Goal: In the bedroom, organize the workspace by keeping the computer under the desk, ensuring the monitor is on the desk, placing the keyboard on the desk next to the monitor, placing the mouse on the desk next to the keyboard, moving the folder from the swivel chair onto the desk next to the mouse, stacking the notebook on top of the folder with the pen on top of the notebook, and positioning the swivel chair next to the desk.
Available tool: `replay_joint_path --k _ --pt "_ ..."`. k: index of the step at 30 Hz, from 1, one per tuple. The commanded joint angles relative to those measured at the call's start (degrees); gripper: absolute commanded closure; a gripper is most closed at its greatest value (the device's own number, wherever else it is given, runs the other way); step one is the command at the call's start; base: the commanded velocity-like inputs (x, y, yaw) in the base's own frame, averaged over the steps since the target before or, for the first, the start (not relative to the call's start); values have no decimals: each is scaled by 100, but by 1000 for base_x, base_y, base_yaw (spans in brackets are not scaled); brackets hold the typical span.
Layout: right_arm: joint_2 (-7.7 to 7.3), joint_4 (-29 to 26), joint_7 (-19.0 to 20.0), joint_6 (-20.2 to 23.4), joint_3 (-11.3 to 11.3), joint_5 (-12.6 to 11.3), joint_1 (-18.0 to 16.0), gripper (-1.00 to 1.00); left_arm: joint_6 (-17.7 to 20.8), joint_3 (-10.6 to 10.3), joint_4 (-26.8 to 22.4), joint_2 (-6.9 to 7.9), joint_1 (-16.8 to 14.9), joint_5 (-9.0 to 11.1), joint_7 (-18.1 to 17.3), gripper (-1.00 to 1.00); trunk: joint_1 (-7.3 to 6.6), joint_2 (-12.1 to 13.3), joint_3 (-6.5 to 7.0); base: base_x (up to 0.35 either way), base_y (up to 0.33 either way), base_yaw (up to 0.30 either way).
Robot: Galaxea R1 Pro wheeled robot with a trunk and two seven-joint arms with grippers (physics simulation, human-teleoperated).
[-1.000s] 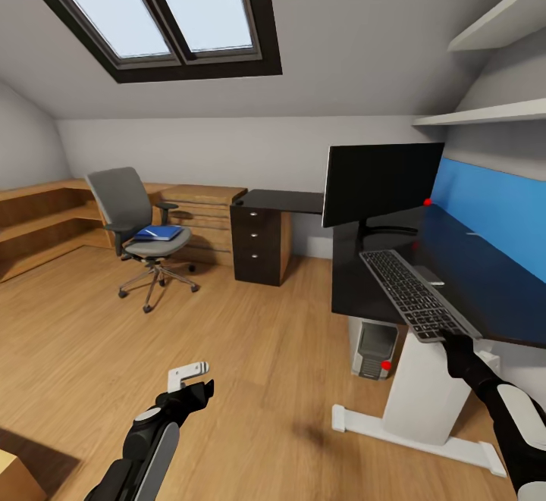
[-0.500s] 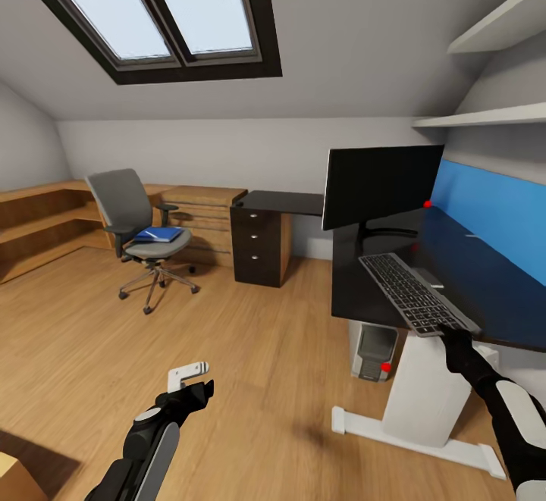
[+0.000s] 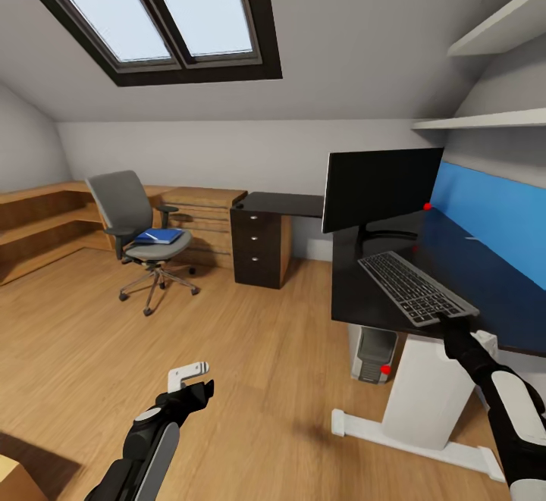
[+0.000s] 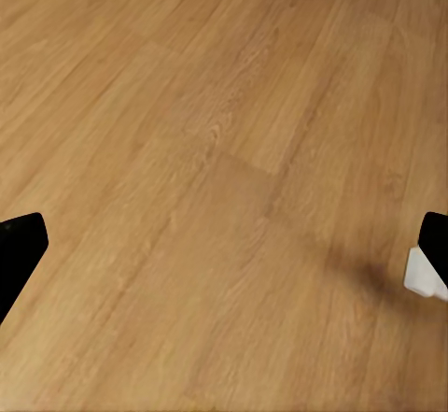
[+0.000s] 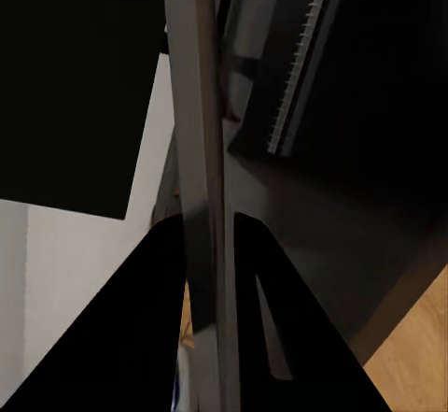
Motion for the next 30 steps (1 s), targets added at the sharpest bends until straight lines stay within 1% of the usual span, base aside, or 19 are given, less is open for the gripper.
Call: replay_joint_path --k 1,6,15,17,19,20,21,22,25,27,30 --pt "-2 5 -63 40 -15 69 0 100 14 -6 -8 0 -3 61 45 -100 0 -2 -7 0 0 0" --pt "-4 -5 -63 40 -16 72 0 100 12 -7 -8 0 -3 60 38 -100 0 -2 -7 -97 0 0" --pt "-4 -12 -55 48 -20 73 -3 100 13 -7 -8 0 -3 63 56 -100 0 -2 -7 -315 0 0" --pt "-3 -88 -55 49 -21 73 2 100 12 -3 -8 0 -3 66 60 -100 0 -2 -7 -334 23 0" --pt "9 -279 -55 49 -20 73 23 100 12 0 -8 1 -3 67 64 -100 0 -2 -7 -309 115 0" --pt "54 -469 -54 49 -22 74 77 100 12 1 -8 0 -3 67 65 -100 0 -2 -7 -221 218 0" --pt "79 -540 -54 49 -22 76 105 100 12 1 -8 0 -3 68 66 -100 0 -2 -7 -189 239 0" --pt "173 -777 -54 49 -23 79 216 100 12 1 -8 0 -3 68 66 -100 0 -2 -7 -100 282 0" --pt "365 -1303 -49 34 -20 94 461 100 12 2 -8 1 -3 68 58 -100 0 -2 -7 -44 311 0" --pt "549 -1627 -42 27 -17 207 611 100 12 2 -8 1 -3 68 55 -100 0 -2 -7 -11 328 0" --pt "818 -1785 -31 24 -14 447 674 100 12 2 -8 1 -3 68 64 -100 0 -2 -7 -4 332 0"
